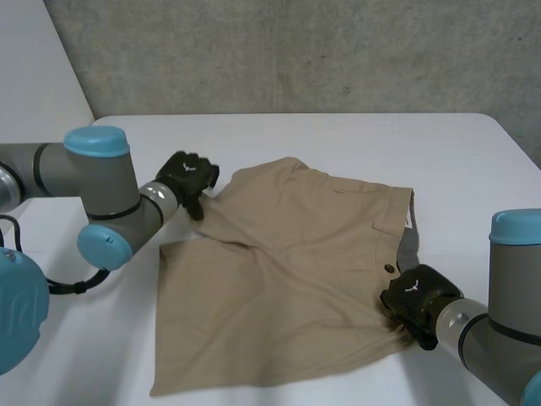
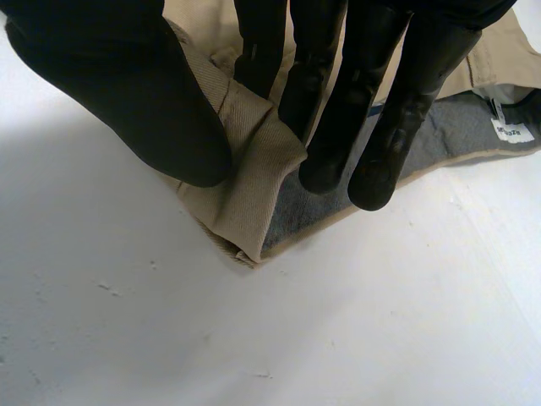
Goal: Fold the shorts.
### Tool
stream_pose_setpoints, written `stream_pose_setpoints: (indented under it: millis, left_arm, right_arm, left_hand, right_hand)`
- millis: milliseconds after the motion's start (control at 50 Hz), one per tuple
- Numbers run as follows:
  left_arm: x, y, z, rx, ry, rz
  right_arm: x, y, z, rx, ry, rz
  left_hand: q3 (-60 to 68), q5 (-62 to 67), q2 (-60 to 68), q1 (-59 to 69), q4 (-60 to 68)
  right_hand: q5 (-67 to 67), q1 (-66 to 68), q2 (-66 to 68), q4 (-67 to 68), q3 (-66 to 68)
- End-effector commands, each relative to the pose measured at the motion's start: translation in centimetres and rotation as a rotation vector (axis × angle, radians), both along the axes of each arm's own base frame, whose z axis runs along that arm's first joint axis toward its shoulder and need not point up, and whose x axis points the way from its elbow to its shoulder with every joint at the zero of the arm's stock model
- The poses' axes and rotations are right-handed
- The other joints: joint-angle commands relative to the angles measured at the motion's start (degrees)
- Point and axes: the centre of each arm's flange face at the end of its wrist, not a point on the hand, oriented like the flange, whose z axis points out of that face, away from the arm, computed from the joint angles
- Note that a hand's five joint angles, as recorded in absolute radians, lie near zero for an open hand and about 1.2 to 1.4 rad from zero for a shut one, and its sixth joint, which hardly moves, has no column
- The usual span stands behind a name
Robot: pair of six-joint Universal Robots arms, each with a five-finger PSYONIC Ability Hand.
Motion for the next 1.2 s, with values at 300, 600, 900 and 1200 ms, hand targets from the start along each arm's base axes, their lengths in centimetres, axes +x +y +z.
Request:
stream_pose_setpoints:
  millis: [300,600,900,1200]
  left_arm:
    - [2.5,3.5,-1.8,0.025,-0.235,0.154]
    - [2.4,5.0,4.4,-0.115,-0.107,0.174]
    - [5.5,17.9,6.7,0.188,0.05,0.194]
    - [6.6,26.3,3.3,0.521,-0.005,0.18]
  right_arm:
    - [-0.1,-0.4,0.0,-0.003,0.001,-0.01]
    - [0.1,-0.9,0.6,-0.015,-0.058,-0.042]
    - [0.7,-5.3,3.2,-0.097,-0.361,-0.241]
    - [1.1,-5.8,1.7,-0.064,-0.41,-0.279]
  left_hand:
    - [40.9,42.5,41.3,41.1,42.1]
    - [-11.0,-9.4,-10.7,-10.9,-9.9]
    - [-12.9,-11.3,-12.5,-12.7,-11.7]
    - [-13.1,-11.4,-12.7,-12.9,-11.9]
  right_hand:
    - [12.4,25.0,12.4,11.7,12.0]
    - [12.4,25.0,12.4,11.7,12.0]
    - [12.4,25.0,12.4,11.7,12.0]
    - [12.4,25.0,12.4,11.7,12.0]
